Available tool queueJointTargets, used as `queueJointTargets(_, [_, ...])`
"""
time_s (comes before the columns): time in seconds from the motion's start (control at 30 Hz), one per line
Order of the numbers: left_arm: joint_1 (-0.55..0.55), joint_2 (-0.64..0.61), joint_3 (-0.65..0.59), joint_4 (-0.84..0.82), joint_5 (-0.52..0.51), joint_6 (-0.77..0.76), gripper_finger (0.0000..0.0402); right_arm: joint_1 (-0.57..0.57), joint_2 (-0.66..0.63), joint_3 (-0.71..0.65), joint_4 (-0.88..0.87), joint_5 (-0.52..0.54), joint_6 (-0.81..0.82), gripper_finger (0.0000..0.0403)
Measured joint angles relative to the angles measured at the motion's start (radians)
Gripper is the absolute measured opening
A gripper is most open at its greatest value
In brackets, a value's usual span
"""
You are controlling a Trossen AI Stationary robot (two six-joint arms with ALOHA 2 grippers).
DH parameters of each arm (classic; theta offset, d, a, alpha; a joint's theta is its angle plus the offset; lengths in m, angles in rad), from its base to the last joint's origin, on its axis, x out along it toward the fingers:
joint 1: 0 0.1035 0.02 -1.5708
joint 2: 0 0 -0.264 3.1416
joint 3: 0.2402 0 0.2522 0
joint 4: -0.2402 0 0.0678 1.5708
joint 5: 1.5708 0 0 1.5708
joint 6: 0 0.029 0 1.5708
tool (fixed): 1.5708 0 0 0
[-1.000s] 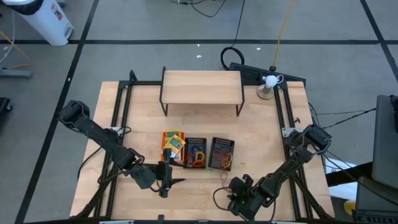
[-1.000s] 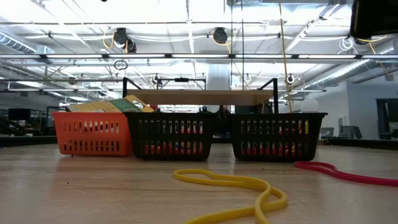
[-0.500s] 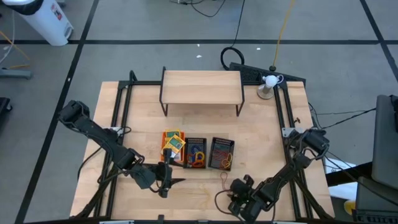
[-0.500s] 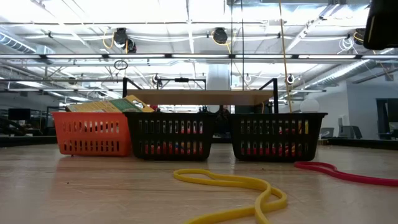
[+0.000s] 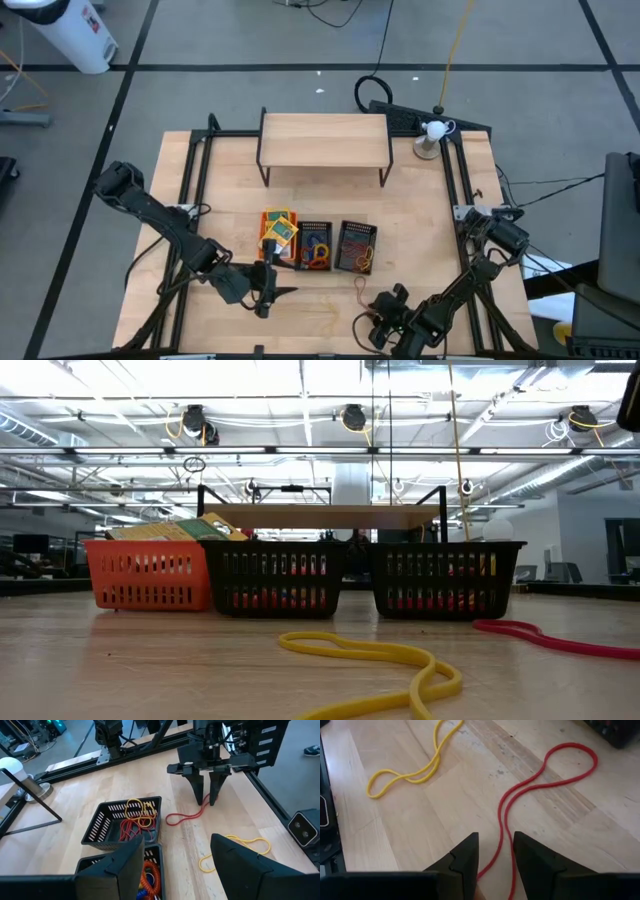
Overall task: Pick & Place Office Desk Supplies
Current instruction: Put the red rubber band into the right black bin
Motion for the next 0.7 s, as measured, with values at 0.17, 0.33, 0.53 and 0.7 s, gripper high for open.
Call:
queueJointTargets(0.17, [0.0,0.0,0.0,-0.002,0.0,0.0,0.0225,0.008,0.029,-0.001,0.001,0.043,-0.023,0.0116])
queueJointTargets(0.33, [0.0,0.0,0.0,-0.002,0.001,-0.007,0.0225,0.019,0.031,-0.002,0.004,0.075,-0.052,0.0116])
queueJointTargets(0.53, [0.0,0.0,0.0,-0.002,0.001,-0.008,0.0225,0.02,0.031,-0.002,-0.016,0.065,-0.051,0.0116])
queueJointTargets(0.7, [0.0,0.0,0.0,-0.002,0.001,-0.006,0.0225,0.017,0.032,-0.003,-0.055,0.042,-0.05,0.0116])
